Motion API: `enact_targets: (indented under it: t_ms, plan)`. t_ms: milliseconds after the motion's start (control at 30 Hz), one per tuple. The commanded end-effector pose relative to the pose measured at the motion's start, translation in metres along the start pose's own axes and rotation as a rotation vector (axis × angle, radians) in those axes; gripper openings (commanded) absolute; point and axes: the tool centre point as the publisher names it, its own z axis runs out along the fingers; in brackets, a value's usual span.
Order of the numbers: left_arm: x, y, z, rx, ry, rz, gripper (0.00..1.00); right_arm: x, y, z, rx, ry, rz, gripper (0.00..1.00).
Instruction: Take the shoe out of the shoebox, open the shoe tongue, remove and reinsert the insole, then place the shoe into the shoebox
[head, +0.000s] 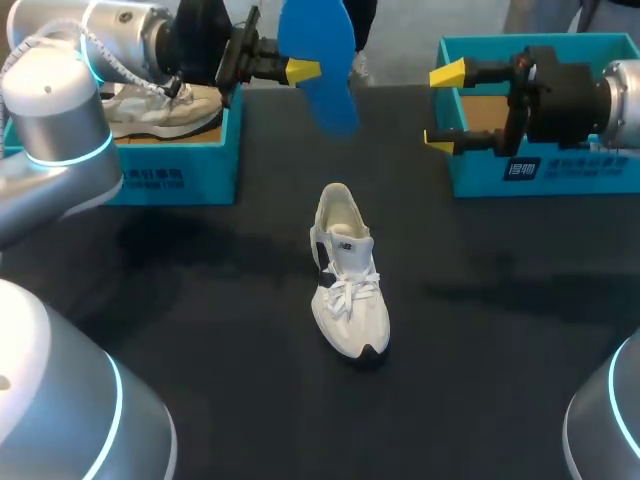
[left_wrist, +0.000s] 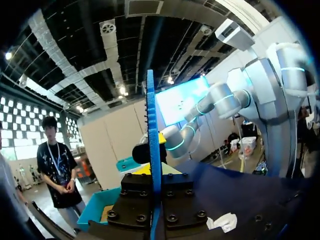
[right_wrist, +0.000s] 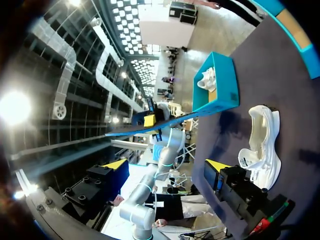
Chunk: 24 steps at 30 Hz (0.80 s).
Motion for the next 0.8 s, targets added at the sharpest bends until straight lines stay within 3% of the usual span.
enact_targets:
  t_ms: [33, 300, 567, 800]
  plan:
    - [0.0030, 0.0006, 0.0008, -0.005, -0.039, 0.355, 0.00, -0.0005, -0.0001, 0.0017, -0.002, -0.001, 0.000, 1.00]
    - [0.0030, 0.0006, 0.0008, -0.005, -0.039, 0.355, 0.00, -0.0005, -0.0001, 0.0017, -0.002, -0.001, 0.000, 1.00]
    - [-0.0034, 0.0053, 0.0012, 0.007, -0.096, 0.630, 0.00, -0.0005, -0.0001, 0.0017, -0.002, -0.001, 0.000, 1.00]
    - [-0.0035, 0.0097, 0.0010, 0.004, -0.068, 0.885, 0.00, -0.0005, -0.0001, 0.0017, -0.002, -0.001, 0.000, 1.00]
